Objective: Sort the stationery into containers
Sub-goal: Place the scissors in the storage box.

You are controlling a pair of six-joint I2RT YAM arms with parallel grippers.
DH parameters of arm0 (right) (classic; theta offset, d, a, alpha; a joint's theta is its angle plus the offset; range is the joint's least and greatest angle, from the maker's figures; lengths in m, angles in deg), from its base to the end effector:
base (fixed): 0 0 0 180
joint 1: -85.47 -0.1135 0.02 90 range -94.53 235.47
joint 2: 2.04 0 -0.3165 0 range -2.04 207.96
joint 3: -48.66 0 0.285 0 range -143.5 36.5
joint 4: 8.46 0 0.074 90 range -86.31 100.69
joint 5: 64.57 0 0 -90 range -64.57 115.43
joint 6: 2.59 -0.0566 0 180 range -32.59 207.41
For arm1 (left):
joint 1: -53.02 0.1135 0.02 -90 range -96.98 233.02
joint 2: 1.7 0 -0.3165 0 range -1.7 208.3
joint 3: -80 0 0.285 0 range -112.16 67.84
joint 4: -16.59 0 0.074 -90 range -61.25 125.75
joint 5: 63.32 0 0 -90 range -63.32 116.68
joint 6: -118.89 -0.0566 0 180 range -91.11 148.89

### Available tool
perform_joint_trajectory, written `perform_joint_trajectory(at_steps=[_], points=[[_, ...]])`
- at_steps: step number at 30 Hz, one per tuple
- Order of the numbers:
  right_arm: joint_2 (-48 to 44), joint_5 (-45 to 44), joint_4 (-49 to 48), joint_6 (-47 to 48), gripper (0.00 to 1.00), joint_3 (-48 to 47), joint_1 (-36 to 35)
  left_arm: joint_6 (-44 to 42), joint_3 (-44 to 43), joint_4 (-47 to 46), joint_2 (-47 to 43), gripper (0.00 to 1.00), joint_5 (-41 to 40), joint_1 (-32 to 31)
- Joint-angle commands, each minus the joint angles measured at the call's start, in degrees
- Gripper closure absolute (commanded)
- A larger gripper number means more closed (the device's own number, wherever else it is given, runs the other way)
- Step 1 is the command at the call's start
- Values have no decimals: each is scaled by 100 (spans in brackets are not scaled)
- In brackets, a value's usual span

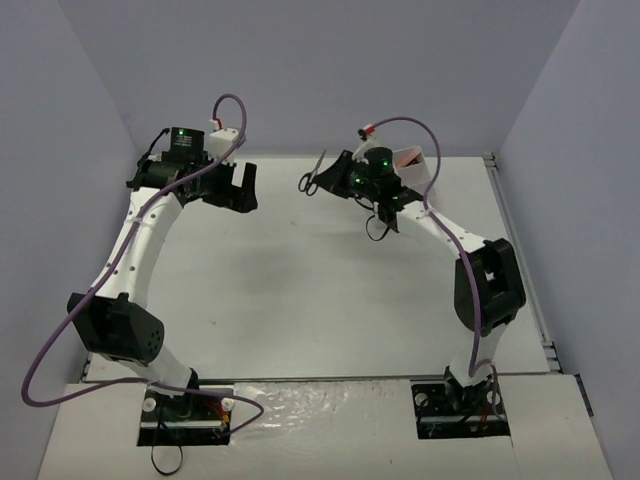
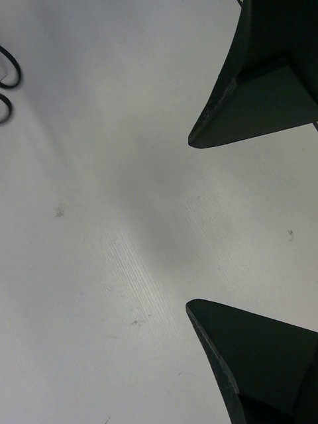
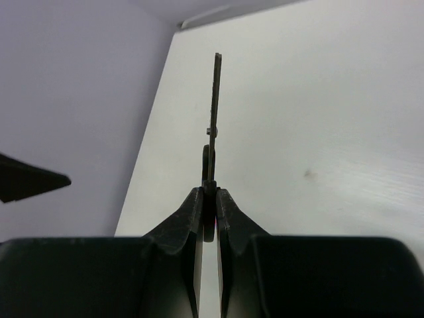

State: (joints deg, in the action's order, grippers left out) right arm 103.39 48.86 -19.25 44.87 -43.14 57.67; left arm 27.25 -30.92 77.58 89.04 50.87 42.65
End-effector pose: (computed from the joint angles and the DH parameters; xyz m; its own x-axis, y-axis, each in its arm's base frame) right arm 0.4380 0.2563 0.3452 -0.5591 0.4065 -0.7226 -0.5445 0.4772 0.6898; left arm 0.3762 -0.0924 0.4462 -0.6292 0.1417 -0.7642 0.4875 0.8378 -0.2460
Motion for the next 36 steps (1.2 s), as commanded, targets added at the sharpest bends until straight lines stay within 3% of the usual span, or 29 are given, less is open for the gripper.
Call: perform_joint_trajectory(at_steps=[1,7,13,21,36], points=[[-1092,-907,-49,463,100,81,556,93,-266,-89,-139,3,67,13],[-1413,-1436,554,724,100,373,1488,11,-228,161,-14,3,-243,42],[-1493,-3149,1130,785,100,687,2231,-99,95,148,-252,3,-455,139],[-961,-4224,1496,925,100,308,2235,-196,361,109,-442,3,-684,276],[239,-4545,1337,543,100,45,1998,-341,678,144,-543,3,-889,333]])
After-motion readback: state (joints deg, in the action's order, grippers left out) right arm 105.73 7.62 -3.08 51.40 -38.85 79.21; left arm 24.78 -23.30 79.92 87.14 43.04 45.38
